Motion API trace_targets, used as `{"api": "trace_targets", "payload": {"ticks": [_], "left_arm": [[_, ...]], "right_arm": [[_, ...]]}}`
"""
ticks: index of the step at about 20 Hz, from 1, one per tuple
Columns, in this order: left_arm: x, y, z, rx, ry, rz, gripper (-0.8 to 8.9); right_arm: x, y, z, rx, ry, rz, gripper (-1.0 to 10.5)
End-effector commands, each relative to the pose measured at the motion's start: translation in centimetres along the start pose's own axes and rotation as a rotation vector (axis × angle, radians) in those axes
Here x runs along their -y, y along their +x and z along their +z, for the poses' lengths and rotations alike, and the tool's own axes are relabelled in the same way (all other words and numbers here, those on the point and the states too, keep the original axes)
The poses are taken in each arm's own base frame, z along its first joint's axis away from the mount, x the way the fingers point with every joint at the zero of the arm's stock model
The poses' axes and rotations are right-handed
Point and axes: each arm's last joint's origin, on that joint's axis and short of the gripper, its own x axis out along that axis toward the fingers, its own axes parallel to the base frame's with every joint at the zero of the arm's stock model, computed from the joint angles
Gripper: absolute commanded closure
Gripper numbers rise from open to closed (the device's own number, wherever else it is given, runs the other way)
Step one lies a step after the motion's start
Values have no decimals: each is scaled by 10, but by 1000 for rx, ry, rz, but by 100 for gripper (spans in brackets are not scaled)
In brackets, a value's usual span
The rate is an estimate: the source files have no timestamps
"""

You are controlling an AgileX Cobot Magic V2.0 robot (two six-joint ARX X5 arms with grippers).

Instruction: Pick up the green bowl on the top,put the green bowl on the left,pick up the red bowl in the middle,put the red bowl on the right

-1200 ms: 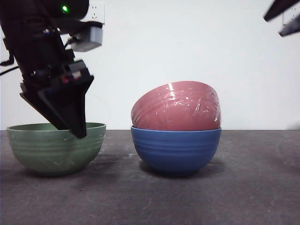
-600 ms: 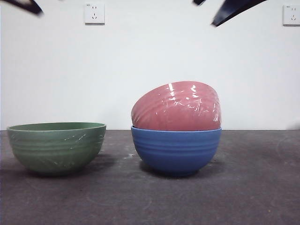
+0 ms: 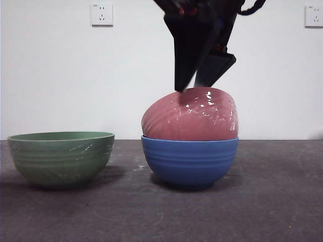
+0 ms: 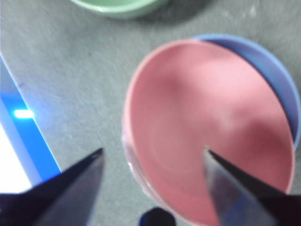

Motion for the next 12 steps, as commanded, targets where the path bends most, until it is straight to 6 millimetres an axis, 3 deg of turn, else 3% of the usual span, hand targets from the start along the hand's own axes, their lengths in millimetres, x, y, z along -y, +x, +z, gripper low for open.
{"api": "trace_targets", "payload": {"ticks": [1, 6, 12], "left_arm": [[0, -2, 0, 9, -9, 0, 476], [0, -1, -1, 2, -7, 1, 476], [0, -1, 0, 1, -7, 4, 476]], "right_arm": [[2, 11, 1, -33, -5, 29, 672], [0, 15, 1, -36, -7, 77, 929], [2, 13, 0, -56, -32, 25, 955]]}}
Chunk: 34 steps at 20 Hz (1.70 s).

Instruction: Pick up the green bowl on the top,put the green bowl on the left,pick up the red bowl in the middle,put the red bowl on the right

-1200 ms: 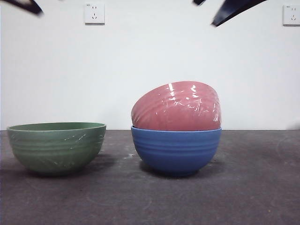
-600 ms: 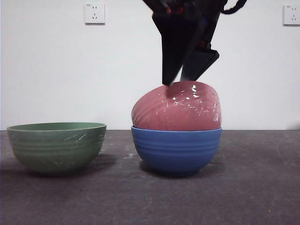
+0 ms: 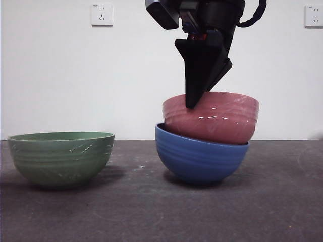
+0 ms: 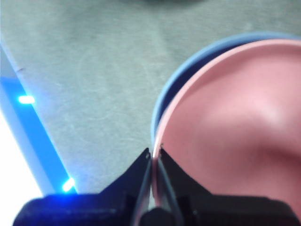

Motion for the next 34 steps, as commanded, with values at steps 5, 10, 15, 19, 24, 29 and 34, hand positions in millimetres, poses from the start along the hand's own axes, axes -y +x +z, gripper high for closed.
{"api": "trace_targets", "payload": {"ticks": [5, 10, 15, 19, 24, 29, 34], "left_arm": [[-1, 0, 1, 5, -7, 5, 476], [-1, 0, 7, 65, 6, 10, 476], [-2, 6, 14, 108, 15, 12, 476], [-4, 13, 18, 110, 16, 12, 476], [-6, 21, 20, 99, 13, 12, 476], [-6, 21, 21, 113, 12, 12, 476], [-6, 21, 20, 100, 10, 11, 476]], "right_arm": [[-2, -16, 3, 13, -38, -101, 955], [-14, -63, -7, 103, 79, -256, 955], [-35, -114, -48, 141, 304, -397, 959], [-52, -108, -86, 133, 451, -478, 959], [-67, -53, -120, 150, 526, -447, 959], [-67, -11, -112, 191, 514, -332, 959], [-57, 26, -90, 136, 475, -285, 959]]}}
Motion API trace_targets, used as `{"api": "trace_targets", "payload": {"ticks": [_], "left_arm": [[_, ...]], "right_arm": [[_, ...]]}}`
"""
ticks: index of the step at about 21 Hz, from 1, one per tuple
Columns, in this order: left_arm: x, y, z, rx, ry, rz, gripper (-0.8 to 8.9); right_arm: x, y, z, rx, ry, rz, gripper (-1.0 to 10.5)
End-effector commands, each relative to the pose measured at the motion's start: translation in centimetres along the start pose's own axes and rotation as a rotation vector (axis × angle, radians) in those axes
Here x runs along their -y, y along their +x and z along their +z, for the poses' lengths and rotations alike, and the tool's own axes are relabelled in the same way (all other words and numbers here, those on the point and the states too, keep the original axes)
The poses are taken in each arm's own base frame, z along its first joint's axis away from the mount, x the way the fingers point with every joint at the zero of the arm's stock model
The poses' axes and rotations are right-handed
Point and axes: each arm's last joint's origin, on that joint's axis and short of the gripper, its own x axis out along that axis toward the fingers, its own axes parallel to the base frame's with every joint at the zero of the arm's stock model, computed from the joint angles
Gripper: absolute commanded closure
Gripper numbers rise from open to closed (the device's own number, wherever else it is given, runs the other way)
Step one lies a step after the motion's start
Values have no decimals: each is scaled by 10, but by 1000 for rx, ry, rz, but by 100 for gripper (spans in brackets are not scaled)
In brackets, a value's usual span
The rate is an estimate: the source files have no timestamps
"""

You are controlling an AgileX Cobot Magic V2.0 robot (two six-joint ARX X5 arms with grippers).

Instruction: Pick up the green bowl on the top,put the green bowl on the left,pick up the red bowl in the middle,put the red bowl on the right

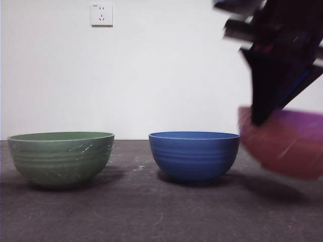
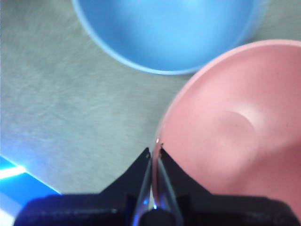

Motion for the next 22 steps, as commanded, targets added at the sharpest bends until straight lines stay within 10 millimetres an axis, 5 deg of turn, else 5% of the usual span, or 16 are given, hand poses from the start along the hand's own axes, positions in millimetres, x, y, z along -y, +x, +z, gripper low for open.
{"api": "trace_targets", "payload": {"ticks": [1, 4, 7, 10, 18, 19, 21, 22], "left_arm": [[0, -1, -1, -4, -12, 5, 476], [0, -1, -2, -20, -16, 5, 476], [0, -1, -3, -26, -16, 5, 476], [0, -1, -3, -25, -17, 5, 476], [-1, 0, 2, 21, 2, 7, 477], [-1, 0, 3, 31, 4, 7, 527], [-1, 0, 3, 34, 17, 7, 819], [-1, 0, 3, 33, 32, 12, 820]], "right_arm": [[-4, 17, 3, -31, -26, 5, 958], [-7, 25, 3, -58, -43, 23, 937], [-7, 24, 3, -57, -43, 24, 716], [-6, 14, 4, -7, -40, 26, 691], [29, -85, 5, 592, 7, -32, 699], [37, -95, 2, 644, 18, -62, 700], [50, -109, -5, 703, 35, -125, 844], [56, -113, -9, 714, 55, -152, 947]]}}
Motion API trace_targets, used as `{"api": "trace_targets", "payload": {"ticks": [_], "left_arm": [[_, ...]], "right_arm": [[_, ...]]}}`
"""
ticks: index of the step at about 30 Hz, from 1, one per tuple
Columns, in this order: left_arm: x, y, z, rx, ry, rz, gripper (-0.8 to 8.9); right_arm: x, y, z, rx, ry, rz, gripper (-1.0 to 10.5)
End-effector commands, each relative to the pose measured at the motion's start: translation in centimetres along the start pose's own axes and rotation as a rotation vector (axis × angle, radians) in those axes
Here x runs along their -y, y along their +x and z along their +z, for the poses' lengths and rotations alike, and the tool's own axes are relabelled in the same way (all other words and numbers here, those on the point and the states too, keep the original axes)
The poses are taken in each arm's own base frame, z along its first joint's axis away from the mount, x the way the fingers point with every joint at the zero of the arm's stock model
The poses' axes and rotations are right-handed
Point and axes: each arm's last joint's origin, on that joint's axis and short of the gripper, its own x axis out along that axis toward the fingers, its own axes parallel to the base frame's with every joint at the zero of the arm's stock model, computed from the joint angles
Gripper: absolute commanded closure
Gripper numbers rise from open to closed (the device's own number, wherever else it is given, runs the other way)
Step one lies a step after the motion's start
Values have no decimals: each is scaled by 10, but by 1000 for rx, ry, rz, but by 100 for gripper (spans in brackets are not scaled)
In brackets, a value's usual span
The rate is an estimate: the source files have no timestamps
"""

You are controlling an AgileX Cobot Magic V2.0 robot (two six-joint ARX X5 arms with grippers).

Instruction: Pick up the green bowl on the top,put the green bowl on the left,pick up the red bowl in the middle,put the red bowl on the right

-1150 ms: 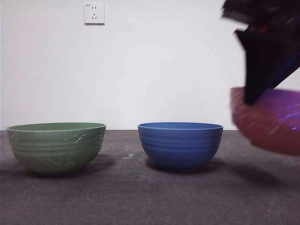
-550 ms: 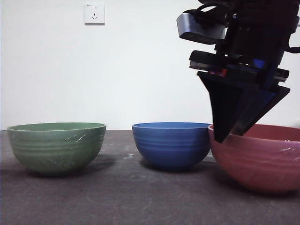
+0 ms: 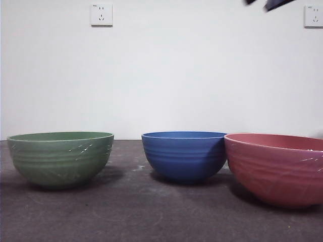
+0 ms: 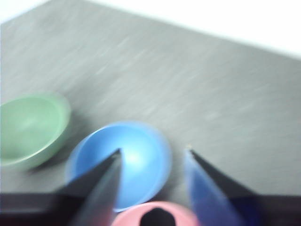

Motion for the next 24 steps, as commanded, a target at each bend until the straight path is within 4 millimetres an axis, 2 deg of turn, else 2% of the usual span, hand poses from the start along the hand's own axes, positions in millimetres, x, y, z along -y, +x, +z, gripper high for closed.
{"api": "trace_targets", "payload": {"ticks": [1, 5, 14, 17, 24], "left_arm": [[-2, 0, 0, 5, 26, 45, 821], [-10, 3, -11, -60, 29, 192, 821], [-22, 12, -78, -87, -85, 269, 822], [-23, 10, -90, -57, -95, 291, 821], [-22, 8, -90, -54, -108, 294, 817]], "right_arm": [[13, -7, -2, 12, -7, -66, 959], [31, -21, -18, 44, 40, -169, 959], [32, -34, -70, 137, 149, -238, 959], [32, -37, -72, 165, 154, -244, 959], [32, -34, -70, 189, 291, -234, 944]]}}
